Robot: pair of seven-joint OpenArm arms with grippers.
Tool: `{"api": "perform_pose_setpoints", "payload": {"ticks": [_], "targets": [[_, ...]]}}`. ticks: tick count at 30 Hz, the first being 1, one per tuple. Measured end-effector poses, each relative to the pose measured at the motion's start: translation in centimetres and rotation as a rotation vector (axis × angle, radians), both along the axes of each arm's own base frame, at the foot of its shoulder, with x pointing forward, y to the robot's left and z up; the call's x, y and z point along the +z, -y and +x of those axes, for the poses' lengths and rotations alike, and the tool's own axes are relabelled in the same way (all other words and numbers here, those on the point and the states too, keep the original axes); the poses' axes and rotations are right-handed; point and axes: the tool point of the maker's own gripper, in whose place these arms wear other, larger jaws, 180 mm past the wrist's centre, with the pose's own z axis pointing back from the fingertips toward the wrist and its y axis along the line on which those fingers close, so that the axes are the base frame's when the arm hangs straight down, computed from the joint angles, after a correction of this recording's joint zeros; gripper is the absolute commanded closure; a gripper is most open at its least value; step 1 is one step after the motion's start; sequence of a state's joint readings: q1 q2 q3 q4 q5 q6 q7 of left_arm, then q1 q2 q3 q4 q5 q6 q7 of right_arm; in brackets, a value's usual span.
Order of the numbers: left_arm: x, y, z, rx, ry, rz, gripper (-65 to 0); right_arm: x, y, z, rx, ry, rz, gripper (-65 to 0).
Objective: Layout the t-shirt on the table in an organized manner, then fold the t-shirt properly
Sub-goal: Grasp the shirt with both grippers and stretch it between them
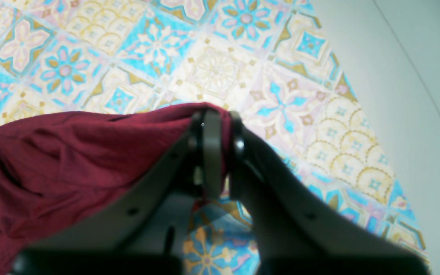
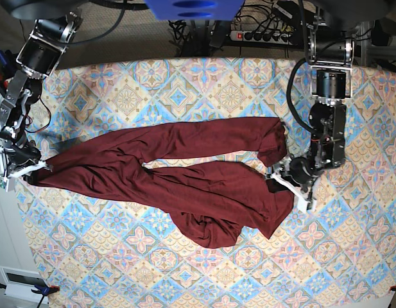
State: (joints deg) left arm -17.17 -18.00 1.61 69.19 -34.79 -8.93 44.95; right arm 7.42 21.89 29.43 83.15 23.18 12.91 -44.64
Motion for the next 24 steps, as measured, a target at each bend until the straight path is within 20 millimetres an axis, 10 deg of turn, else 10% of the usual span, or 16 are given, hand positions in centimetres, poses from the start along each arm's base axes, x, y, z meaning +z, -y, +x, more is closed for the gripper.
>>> {"api": "perform_pose_setpoints", "payload": {"ticks": [11, 17, 24], "targets": [[-2.5, 3.3, 1.7, 0.018, -0.025, -0.005, -24.2, 0.0, 0.0, 0.0, 0.0, -0.001, 0.0, -0.1], [-2.2, 4.8, 1.8, 0.011, -0.027, -0.059, 0.0, 0.0, 0.0, 0.0, 0.0, -0.001, 0.0, -0.1], [4.4, 2.3, 4.1, 0.034, 0.147, -0.088, 0.0, 0.0, 0.0, 0.0, 0.0, 0.0, 0.0, -0.1]]}}
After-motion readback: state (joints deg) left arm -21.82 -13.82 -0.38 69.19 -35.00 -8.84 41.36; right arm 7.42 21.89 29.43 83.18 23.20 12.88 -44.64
